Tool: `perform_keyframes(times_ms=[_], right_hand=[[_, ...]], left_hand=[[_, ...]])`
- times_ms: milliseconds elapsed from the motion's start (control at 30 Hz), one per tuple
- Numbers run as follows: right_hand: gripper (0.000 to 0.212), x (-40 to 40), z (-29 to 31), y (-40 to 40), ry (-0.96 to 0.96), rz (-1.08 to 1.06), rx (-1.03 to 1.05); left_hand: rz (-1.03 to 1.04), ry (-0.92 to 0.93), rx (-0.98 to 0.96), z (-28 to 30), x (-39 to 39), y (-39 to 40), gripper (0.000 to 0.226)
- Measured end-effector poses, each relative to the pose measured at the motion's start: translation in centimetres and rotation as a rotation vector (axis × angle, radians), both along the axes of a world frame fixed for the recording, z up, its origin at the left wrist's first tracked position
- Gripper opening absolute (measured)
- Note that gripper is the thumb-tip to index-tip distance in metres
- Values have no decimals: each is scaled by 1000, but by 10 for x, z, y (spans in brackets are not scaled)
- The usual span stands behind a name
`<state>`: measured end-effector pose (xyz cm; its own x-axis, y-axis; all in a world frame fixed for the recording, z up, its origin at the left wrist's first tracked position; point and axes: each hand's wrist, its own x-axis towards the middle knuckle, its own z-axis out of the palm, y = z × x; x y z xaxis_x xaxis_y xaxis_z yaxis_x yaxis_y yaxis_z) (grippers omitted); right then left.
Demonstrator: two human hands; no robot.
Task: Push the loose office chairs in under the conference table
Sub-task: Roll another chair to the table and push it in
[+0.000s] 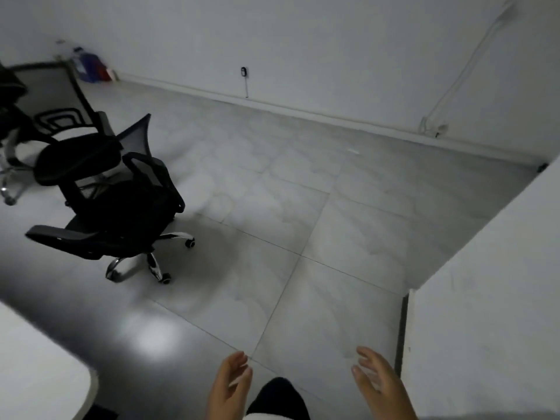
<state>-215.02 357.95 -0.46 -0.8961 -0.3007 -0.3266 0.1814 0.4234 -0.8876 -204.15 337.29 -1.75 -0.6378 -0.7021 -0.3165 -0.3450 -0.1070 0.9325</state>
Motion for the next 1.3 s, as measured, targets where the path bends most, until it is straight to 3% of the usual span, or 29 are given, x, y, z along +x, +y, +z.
perform_keyframes(times_ms=[233,433,567,733,833,900,1033,1233,1300], right_hand=[[43,-143,-13,-111,16,65,50],[32,-282,8,-233,123,229,-25],[53,-333,9,-281,153,203,-6],[55,-415,-14,-334,50,214,49],[72,-490,-28,-387,77,286,24],[64,-540,-20,-436,81,408,11],[29,-619,8,-541,143,687,-14],[28,-649,27,-684,244,1017,-39],[49,-636,31,-732,353,1222,-38]], left_hand=[[70,-69,-67,-13,-128,-109,23],[35,3,-118,19,-259,-224,21],[45,-16,-70,17,-318,-270,18],[155,-57,-13,0,-389,-322,17],[242,-32,-6,-4,-437,-367,18],[332,-13,-22,2,-468,-400,20],[533,35,-46,20,-512,-456,23],[844,59,-16,36,-524,-510,22],[978,27,-34,41,-514,-529,22]])
